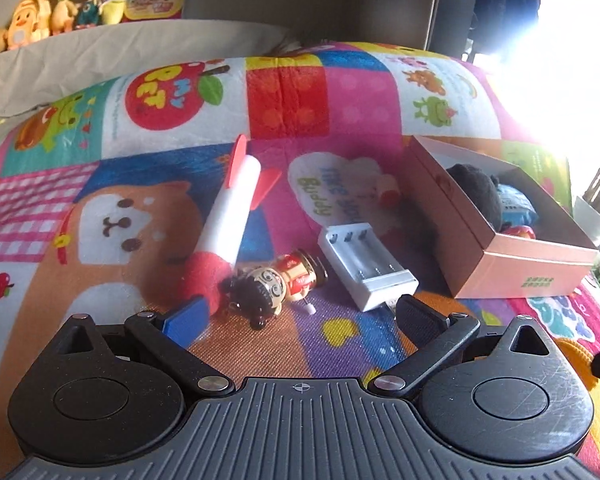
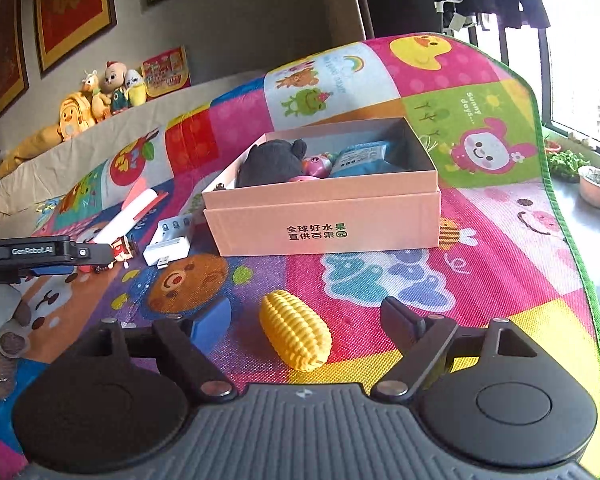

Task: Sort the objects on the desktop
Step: 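Set the corn toy down on the mat with the right gripper, then grasp the keychain boy figurine with the left gripper and lift it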

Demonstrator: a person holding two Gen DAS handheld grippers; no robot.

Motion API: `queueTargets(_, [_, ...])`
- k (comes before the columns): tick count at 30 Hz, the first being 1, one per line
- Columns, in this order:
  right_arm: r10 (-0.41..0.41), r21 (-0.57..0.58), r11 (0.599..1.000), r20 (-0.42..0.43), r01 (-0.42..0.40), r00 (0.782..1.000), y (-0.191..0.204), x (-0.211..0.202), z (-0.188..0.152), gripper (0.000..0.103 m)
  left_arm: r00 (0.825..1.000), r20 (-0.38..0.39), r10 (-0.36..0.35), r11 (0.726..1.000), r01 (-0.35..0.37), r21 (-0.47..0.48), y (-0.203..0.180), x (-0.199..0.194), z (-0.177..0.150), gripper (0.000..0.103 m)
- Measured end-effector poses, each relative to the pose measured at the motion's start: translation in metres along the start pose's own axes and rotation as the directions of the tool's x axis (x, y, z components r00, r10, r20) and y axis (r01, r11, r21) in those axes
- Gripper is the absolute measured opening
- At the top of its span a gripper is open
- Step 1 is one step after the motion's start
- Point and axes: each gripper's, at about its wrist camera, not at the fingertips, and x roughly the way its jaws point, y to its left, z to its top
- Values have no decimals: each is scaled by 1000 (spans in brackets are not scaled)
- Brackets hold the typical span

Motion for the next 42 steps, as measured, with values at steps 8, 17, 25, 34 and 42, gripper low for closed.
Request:
queueTargets(8, [13, 64, 998, 101, -19, 995, -10, -16, -4, 98, 995, -30, 91, 995, -89, 48, -8, 36, 16, 74])
queueTargets(17, [38, 82, 995, 148, -50, 988, -13, -21, -7, 103, 999, 40, 27, 978, -35, 205, -26, -11, 8, 72])
queueTargets(25, [31, 105, 993, 134, -45, 990, -15, -18, -7, 103, 966, -63, -250, 866, 253, 431, -89, -37, -28, 80])
queueTargets(34, [23, 126, 991, 109, -37, 994, -17, -14, -6, 103, 967, -141, -212, 868, 252, 428, -82, -35, -59, 100])
queueTargets(42, [20, 178, 984, 52, -29, 998, -23, -5, -4, 103, 949, -138, -283, 879, 315, 357, -95, -32, -55, 102])
